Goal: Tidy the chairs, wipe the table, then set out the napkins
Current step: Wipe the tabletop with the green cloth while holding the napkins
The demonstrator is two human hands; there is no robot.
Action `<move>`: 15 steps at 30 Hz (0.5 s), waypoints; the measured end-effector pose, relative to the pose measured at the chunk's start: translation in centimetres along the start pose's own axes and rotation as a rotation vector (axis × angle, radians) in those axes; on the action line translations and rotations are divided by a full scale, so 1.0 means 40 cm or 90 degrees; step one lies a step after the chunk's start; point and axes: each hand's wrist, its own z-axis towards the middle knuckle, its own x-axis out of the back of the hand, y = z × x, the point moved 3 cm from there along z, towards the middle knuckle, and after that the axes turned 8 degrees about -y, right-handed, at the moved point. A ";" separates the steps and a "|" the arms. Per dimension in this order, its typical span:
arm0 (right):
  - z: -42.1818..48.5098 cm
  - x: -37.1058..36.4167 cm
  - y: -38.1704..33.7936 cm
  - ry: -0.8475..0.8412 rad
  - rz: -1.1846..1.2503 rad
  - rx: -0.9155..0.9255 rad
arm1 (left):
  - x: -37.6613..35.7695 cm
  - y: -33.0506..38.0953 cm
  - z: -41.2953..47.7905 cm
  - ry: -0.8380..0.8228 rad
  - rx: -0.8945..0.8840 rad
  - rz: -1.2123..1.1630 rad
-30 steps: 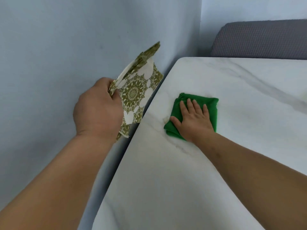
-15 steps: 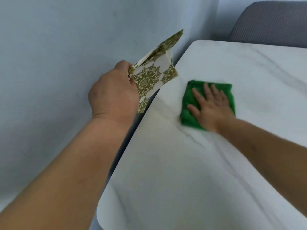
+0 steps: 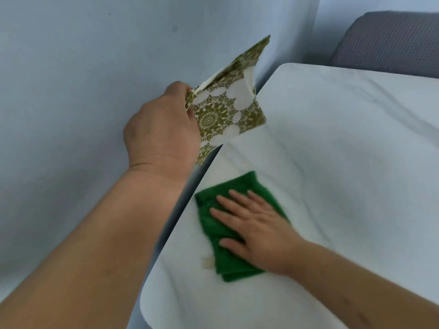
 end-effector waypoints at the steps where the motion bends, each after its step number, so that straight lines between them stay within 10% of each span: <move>1: -0.014 0.021 0.058 0.037 -0.030 -0.062 | -0.003 -0.002 -0.002 -0.003 -0.002 -0.001; 8: 0.113 0.149 0.402 0.112 0.024 -0.554 | -0.001 -0.036 -0.028 0.009 -0.009 -0.021; 15: 0.012 -0.016 -0.051 0.059 -0.033 -0.050 | 0.013 -0.033 -0.024 -0.020 0.016 0.028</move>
